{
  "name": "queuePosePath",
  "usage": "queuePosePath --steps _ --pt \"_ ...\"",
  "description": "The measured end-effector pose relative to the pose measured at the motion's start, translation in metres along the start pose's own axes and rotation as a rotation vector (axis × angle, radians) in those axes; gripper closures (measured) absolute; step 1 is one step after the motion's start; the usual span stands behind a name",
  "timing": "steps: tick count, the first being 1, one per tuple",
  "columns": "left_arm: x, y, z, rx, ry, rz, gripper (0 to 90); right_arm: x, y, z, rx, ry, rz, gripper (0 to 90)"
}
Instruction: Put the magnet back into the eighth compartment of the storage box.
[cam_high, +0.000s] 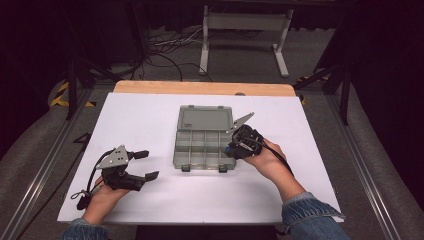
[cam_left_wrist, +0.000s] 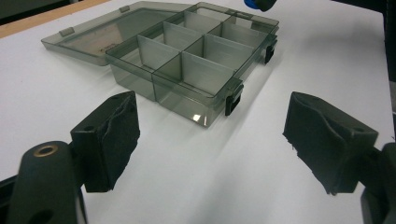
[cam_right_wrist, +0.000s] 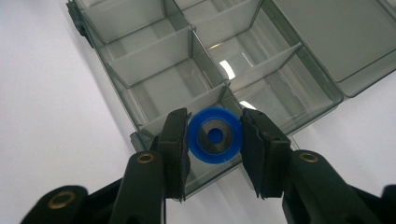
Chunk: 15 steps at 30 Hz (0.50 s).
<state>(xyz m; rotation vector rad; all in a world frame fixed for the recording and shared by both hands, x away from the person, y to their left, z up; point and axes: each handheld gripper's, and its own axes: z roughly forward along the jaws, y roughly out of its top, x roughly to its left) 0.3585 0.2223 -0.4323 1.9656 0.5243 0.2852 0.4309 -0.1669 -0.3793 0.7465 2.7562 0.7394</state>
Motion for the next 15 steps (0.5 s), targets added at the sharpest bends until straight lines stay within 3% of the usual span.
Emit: queuePosePath --steps 15 --pt "0.0 0.0 0.0 -0.001 0.003 0.002 18.6 -0.003 -0.005 0.017 0.038 0.022 0.02 62.6"
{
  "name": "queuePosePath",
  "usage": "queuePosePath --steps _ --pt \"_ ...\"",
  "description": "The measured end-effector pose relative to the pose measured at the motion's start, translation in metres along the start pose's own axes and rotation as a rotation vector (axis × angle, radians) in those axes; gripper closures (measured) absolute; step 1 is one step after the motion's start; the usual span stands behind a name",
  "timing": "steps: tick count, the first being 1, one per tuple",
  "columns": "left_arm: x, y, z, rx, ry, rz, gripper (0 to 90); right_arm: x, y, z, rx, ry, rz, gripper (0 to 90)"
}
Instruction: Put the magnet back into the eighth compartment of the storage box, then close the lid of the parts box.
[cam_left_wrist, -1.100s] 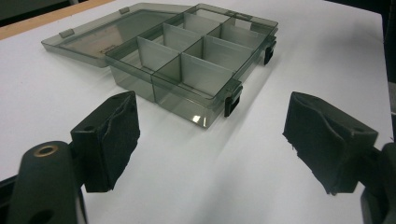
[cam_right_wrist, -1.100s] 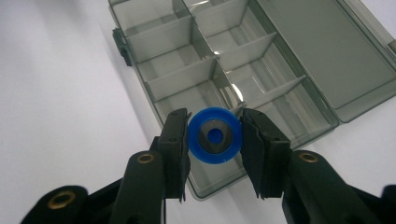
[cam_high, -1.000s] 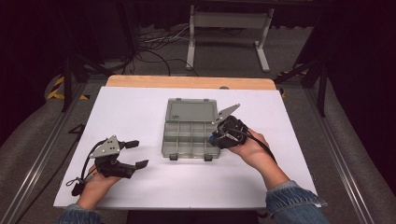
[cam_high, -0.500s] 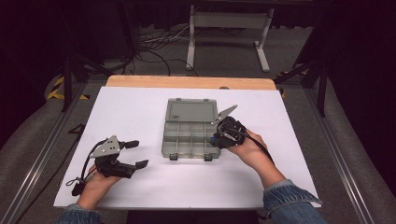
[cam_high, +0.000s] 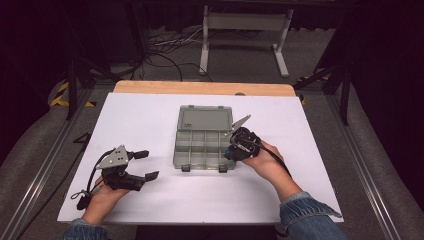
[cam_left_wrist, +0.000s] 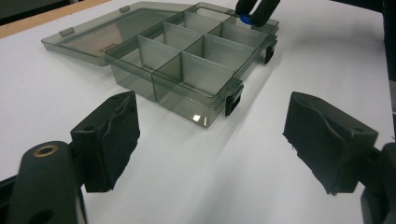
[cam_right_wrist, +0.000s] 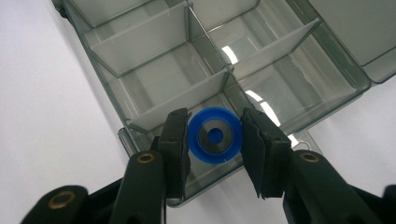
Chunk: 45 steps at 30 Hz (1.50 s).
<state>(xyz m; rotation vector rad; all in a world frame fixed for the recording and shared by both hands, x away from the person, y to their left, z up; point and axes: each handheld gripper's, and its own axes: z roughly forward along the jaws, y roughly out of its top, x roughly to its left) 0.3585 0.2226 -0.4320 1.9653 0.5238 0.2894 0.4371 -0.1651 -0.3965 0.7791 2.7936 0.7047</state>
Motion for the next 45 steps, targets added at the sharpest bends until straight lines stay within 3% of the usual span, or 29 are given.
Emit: queuePosePath --steps 18,23,27,33,39,43,45 --pt "0.0 0.0 0.0 0.0 -0.002 -0.002 18.6 0.005 0.003 0.012 0.037 0.012 -0.025 62.2" --pt "0.0 0.0 0.0 -0.003 -0.003 -0.004 18.6 0.006 0.003 0.01 0.028 0.006 -0.028 58.4" --pt "0.002 0.001 0.001 -0.014 0.003 -0.011 19.6 0.006 0.001 -0.001 -0.012 0.011 -0.024 58.4" --pt "0.008 0.007 0.002 -0.025 0.019 -0.045 27.2 0.002 -0.007 -0.022 -0.083 0.001 0.008 73.5" --pt "0.009 0.013 0.003 -0.028 0.029 -0.035 36.8 -0.003 -0.015 -0.034 -0.122 -0.011 0.025 87.3" --pt "0.008 0.017 0.005 -0.02 0.023 -0.016 57.0 -0.004 -0.019 -0.041 -0.135 -0.033 0.025 90.0" --pt "0.009 0.02 0.005 -0.014 0.025 -0.005 60.3 -0.005 -0.02 -0.043 -0.147 -0.038 0.03 90.0"
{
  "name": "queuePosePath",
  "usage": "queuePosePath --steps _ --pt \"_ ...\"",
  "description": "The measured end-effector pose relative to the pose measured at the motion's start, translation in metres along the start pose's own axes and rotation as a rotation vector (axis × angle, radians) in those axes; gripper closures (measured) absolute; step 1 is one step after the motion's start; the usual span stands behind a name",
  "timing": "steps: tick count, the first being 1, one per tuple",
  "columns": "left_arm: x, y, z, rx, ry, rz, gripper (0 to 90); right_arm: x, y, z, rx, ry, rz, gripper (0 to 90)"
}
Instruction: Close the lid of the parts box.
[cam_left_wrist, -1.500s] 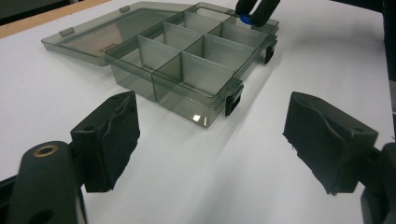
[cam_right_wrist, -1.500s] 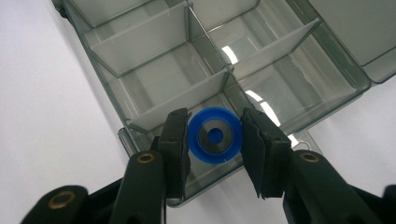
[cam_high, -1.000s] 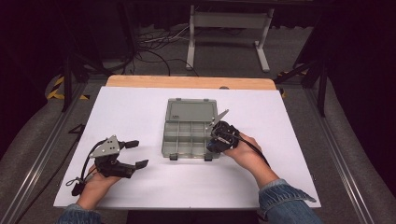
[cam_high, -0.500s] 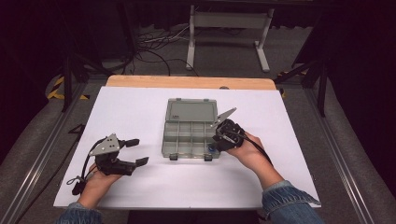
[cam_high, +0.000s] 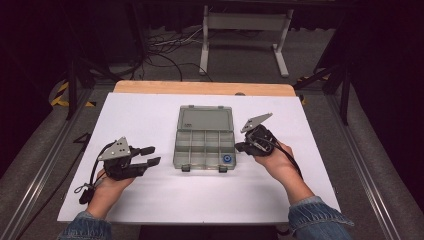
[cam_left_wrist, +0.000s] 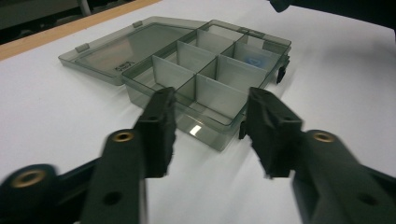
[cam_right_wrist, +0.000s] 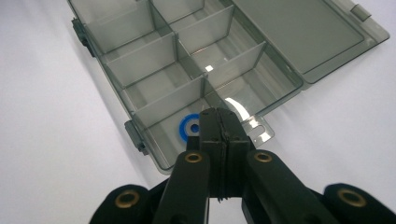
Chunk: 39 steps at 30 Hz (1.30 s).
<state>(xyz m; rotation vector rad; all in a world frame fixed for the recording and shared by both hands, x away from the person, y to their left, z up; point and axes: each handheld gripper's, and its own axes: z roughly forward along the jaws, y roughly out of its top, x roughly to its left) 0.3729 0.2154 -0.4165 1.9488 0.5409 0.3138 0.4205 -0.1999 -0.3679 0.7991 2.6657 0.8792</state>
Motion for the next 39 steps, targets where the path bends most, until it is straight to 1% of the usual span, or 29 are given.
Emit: queuePosePath --steps 1,2,5,7,8,9,10,11,12,13,15,16,18,19,22,25,26,28,29,33,35,37,38,39 --pt "0.0 0.002 0.0 0.007 0.001 0.002 65.8 -0.001 0.0 -0.001 -0.004 -0.005 0.0 90.0" --pt "0.0 0.003 0.001 0.013 0.005 0.004 73.7 -0.003 -0.001 -0.002 -0.012 -0.004 0.012 90.0" --pt "0.001 0.011 0.005 0.052 0.03 0.01 84.3 -0.006 -0.001 -0.003 -0.015 -0.01 0.021 90.0" --pt "0.002 0.017 0.008 0.074 0.046 0.014 89.2 -0.008 -0.001 -0.003 -0.013 -0.013 0.025 90.0" --pt "0.003 0.02 0.01 0.084 0.052 0.004 89.4 -0.009 0.0 -0.004 -0.011 -0.016 0.028 90.0" --pt "0.005 0.023 0.012 0.092 0.066 0.008 89.4 -0.01 0.0 -0.004 -0.009 -0.02 0.027 90.0" --pt "0.006 0.025 0.013 0.097 0.068 0.004 89.5 -0.012 0.001 -0.005 -0.007 -0.026 0.025 90.0" --pt "0.007 0.028 0.015 0.103 0.073 0.009 89.5 -0.012 0.002 -0.005 -0.008 -0.028 0.028 90.0" --pt "0.008 0.031 0.018 0.109 0.083 0.002 89.6 -0.014 0.002 -0.006 -0.009 -0.033 0.028 90.0" --pt "0.008 0.031 0.018 0.109 0.083 0.002 89.6 -0.014 0.002 -0.006 -0.009 -0.033 0.028 90.0" --pt "0.013 0.035 0.023 0.126 0.095 -0.001 89.6 -0.019 0.004 -0.007 -0.021 -0.036 0.034 90.0" --pt "0.016 0.037 0.026 0.137 0.097 -0.021 89.6 -0.021 0.005 -0.007 -0.028 -0.04 0.037 90.0" --pt "0.022 0.039 0.03 0.148 0.098 -0.048 89.6 -0.027 0.007 -0.006 -0.044 -0.036 0.047 90.0" --pt "0.025 0.04 0.031 0.154 0.097 -0.053 89.6 -0.029 0.007 -0.005 -0.049 -0.034 0.052 90.0" --pt "0.038 0.041 0.039 0.171 0.097 -0.103 89.6 -0.035 0.01 -0.001 -0.046 -0.031 0.06 90.0" --pt "0.05 0.043 0.046 0.188 0.1 -0.123 89.6 -0.039 0.014 0.005 -0.034 -0.04 0.055 90.0" --pt "0.052 0.044 0.048 0.193 0.102 -0.128 89.6 -0.04 0.016 0.006 -0.032 -0.045 0.052 90.0" --pt "0.057 0.045 0.053 0.209 0.115 -0.129 89.6 -0.044 0.019 0.008 -0.039 -0.05 0.058 90.0" --pt "0.059 0.047 0.055 0.209 0.122 -0.133 89.6 -0.046 0.02 0.01 -0.04 -0.052 0.061 90.0" --pt "0.067 0.05 0.065 0.228 0.136 -0.143 89.6 -0.056 0.023 0.014 -0.045 -0.054 0.087 90.0" --pt "0.071 0.053 0.069 0.241 0.145 -0.138 89.6 -0.061 0.024 0.016 -0.045 -0.057 0.089 90.0" --pt "0.073 0.053 0.076 0.255 0.153 -0.143 89.5 -0.066 0.025 0.018 -0.047 -0.063 0.098 90.0" --pt "0.073 0.053 0.076 0.255 0.153 -0.143 89.5 -0.066 0.025 0.018 -0.047 -0.063 0.098 90.0" --pt "0.074 0.053 0.078 0.254 0.158 -0.144 89.5 -0.071 0.025 0.019 -0.05 -0.068 0.114 90.0"
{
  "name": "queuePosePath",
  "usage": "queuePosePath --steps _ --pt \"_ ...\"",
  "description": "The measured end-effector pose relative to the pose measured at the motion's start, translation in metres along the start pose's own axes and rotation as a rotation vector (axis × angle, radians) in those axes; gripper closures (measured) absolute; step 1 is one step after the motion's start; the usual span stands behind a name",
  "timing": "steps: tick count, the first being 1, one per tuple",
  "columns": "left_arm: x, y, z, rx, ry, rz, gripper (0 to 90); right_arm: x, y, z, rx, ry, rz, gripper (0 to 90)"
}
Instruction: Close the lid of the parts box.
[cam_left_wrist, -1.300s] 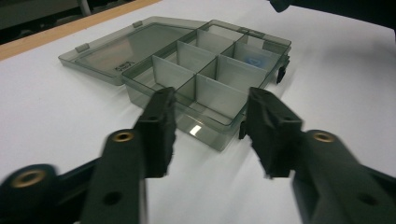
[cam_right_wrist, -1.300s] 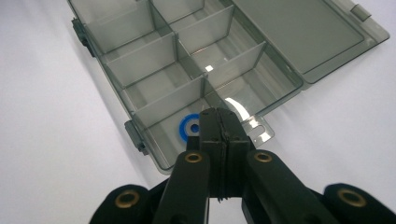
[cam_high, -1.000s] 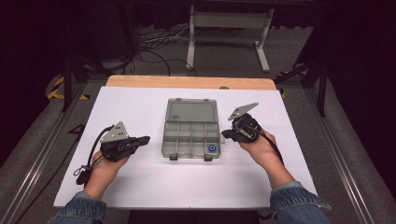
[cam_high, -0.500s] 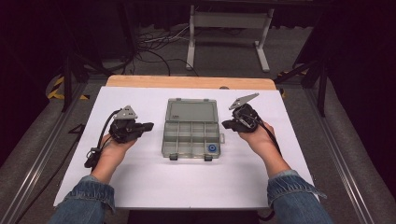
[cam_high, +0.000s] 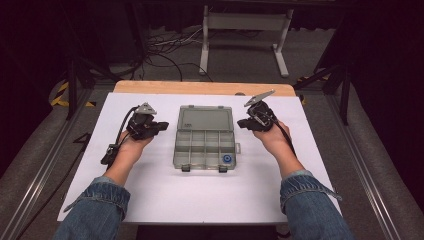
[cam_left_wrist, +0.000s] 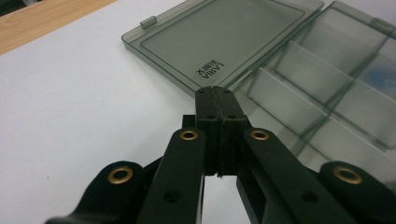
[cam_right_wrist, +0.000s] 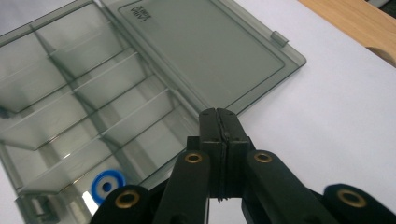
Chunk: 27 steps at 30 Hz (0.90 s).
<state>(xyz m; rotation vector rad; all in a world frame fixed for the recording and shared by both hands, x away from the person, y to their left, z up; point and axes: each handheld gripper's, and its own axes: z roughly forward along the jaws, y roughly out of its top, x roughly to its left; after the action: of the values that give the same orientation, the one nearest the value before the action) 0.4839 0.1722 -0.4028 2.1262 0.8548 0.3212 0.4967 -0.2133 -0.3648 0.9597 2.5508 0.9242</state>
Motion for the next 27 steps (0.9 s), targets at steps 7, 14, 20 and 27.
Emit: queuePosePath --steps 7,14,20,27 --pt "0.008 0.007 0.01 0.032 0.023 -0.006 89.5 -0.011 0.001 0.008 0.016 -0.021 0.013 90.0" --pt "0.013 0.011 0.016 0.045 0.045 -0.018 89.5 -0.017 0.003 0.01 0.017 -0.03 0.024 90.0" --pt "0.014 0.009 0.022 0.044 0.033 -0.029 89.5 -0.019 0.001 0.017 0.026 -0.033 0.021 90.0" --pt "0.017 0.007 0.031 0.064 0.039 -0.046 89.4 -0.02 -0.001 0.03 0.07 -0.031 0.027 90.0"
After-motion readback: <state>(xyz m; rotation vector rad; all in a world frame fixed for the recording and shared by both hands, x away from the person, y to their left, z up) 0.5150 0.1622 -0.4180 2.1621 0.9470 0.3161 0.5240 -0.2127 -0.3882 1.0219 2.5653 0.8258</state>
